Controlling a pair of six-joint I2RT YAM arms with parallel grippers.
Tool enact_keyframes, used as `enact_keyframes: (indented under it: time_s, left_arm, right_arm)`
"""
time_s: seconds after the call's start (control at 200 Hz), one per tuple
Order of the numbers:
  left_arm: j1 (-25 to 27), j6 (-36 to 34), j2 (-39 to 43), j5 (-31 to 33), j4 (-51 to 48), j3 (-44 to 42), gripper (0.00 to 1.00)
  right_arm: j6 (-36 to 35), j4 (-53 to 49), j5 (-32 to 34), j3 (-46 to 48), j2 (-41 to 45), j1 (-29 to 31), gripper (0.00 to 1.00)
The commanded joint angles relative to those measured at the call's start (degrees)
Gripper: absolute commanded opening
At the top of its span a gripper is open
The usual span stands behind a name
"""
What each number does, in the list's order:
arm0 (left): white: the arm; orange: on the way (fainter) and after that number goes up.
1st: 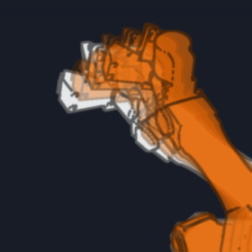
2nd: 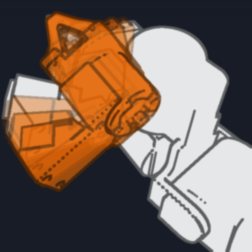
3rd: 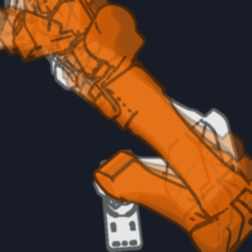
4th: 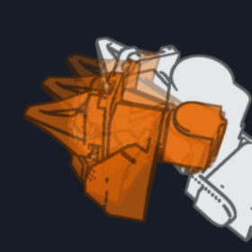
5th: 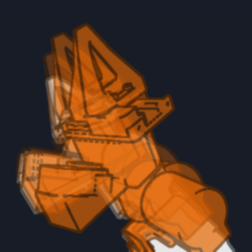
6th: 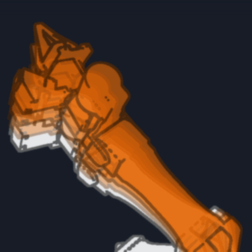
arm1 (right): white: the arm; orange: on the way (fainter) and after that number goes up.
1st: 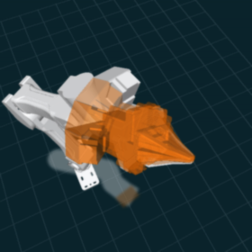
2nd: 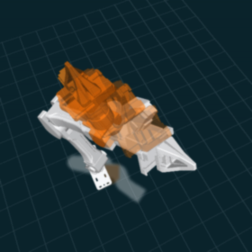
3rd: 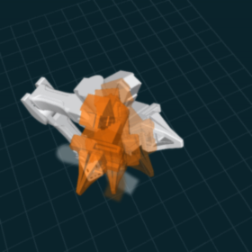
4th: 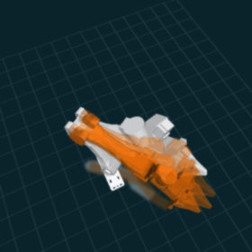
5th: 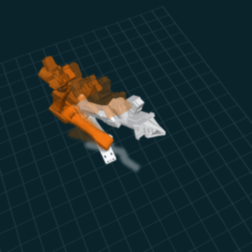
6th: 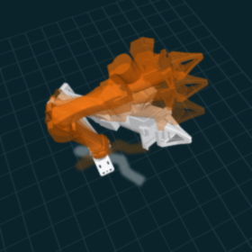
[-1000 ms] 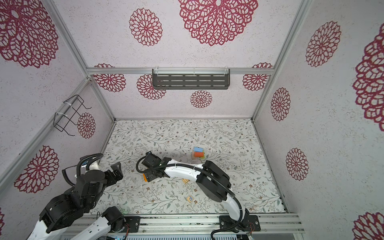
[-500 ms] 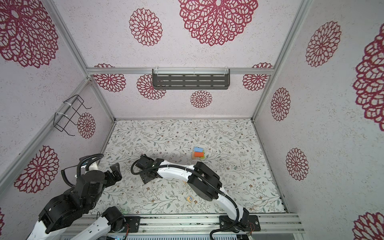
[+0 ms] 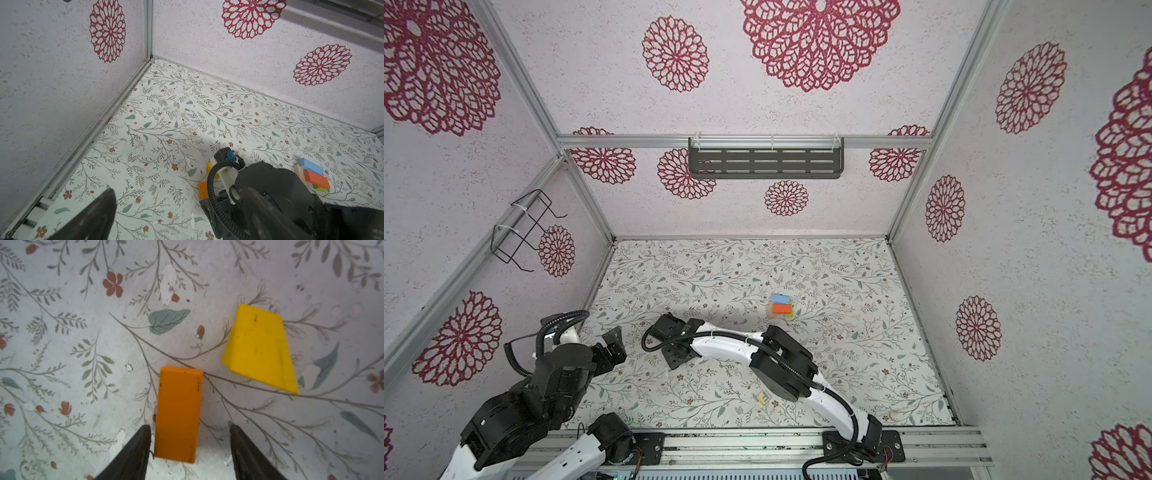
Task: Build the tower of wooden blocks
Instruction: 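Close the right gripper on the orange block and lift it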
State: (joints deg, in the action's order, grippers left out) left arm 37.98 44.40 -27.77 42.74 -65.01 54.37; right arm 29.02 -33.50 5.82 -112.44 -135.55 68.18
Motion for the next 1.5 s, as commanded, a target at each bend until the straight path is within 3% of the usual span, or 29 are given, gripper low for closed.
enact_keyframes:
  time_s: [0.0, 0.355, 0.54, 0.655, 0.826, 1.096, 1.291, 1.496]
  left_arm:
    - [-0.4, 0.6, 0.0, 0.9, 0.7, -0.7, 0.97]
    - [-0.4, 1.7, -0.2, 2.5, -0.4, -0.4, 0.97]
    - [-0.3, 2.6, -0.5, 3.1, -1.4, 0.1, 0.97]
    - [-0.3, 2.9, -1.5, 2.7, -2.1, 0.8, 0.97]
    - [-0.2, -1.7, -3.4, -3.1, 1.5, 0.3, 0.97]
    - [-0.1, -1.2, -9.4, -8.2, 4.7, 2.2, 0.97]
    - [-0.2, -4.4, -17.4, -9.9, 12.4, 4.8, 0.97]
    - [-0.4, -9.3, -28.4, -9.6, 20.3, 8.9, 0.97]
  right_arm:
    - [-0.8, -2.7, 0.4, -2.3, -0.8, 0.3, 0.59]
    - [-0.9, -2.7, 0.6, -1.9, -0.2, 0.4, 0.31]
    - [-0.5, -0.5, 0.8, 0.6, 2.9, 0.5, 0.23]
    - [-0.6, 0.2, 2.0, 3.1, 6.1, 0.5, 0.22]
    - [-0.7, 1.6, 5.2, 8.6, 13.7, 0.5, 0.21]
    - [1.0, 3.3, 11.1, 21.7, 27.8, -0.4, 0.21]
    - [2.7, 4.1, 11.7, 32.4, 38.9, -4.4, 0.21]
    - [3.3, 6.1, 10.2, 41.9, 49.3, -12.5, 0.22]
